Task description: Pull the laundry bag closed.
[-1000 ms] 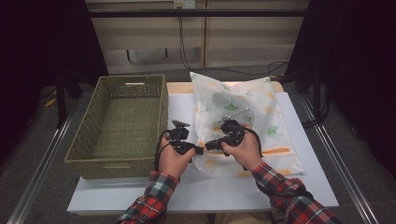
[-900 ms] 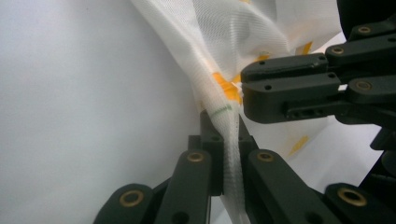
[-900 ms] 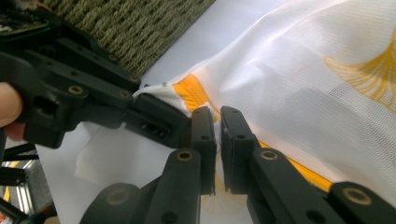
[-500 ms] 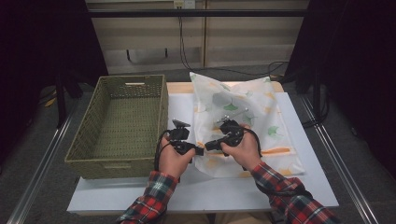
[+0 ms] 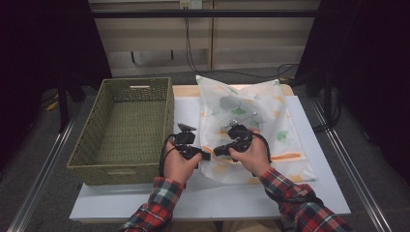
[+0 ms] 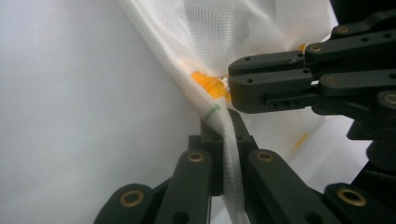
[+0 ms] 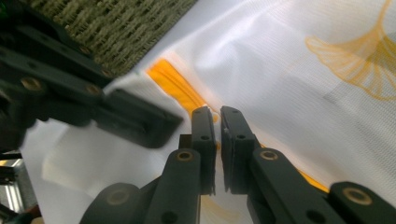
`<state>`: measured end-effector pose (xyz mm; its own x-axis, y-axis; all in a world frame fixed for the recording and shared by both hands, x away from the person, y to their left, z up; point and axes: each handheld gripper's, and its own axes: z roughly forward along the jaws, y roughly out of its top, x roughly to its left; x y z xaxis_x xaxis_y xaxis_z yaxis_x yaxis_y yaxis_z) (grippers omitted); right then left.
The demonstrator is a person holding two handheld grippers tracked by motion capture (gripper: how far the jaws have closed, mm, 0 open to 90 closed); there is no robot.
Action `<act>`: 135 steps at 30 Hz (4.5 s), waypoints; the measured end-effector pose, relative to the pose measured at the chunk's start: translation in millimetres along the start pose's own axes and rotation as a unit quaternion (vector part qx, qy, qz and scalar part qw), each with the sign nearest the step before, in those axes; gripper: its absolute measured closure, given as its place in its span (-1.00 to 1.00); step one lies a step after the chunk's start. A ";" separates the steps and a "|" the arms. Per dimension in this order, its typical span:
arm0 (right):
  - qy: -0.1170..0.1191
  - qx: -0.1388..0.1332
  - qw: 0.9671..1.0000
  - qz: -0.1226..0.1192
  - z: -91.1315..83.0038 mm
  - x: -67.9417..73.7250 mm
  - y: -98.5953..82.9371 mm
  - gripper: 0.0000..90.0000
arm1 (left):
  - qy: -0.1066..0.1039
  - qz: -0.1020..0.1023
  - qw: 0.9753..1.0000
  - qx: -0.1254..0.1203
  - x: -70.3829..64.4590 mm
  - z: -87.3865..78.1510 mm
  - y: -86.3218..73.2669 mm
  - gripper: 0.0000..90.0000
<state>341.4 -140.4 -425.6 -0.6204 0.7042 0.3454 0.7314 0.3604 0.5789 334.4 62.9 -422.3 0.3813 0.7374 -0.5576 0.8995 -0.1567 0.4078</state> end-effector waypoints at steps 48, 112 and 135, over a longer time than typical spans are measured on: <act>-0.016 0.000 1.000 0.022 -12.0 -25.1 -17.0 0.89 | 0.004 0.000 1.000 0.006 5.0 -5.0 1.4 0.99; -0.037 -0.001 0.998 0.045 -27.8 -46.5 -32.9 0.89 | -0.006 -0.013 1.000 0.006 1.7 -11.6 2.7 1.00; -0.037 -0.007 0.998 0.056 -35.2 -55.8 -38.1 0.89 | -0.010 -0.013 1.000 0.006 1.6 -15.1 4.9 0.99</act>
<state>338.2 -214.9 -440.9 -0.5115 0.7832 0.3534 0.7909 0.2684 0.5499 336.2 73.3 -410.2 0.3608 0.7285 -0.5824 0.9118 -0.1443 0.3845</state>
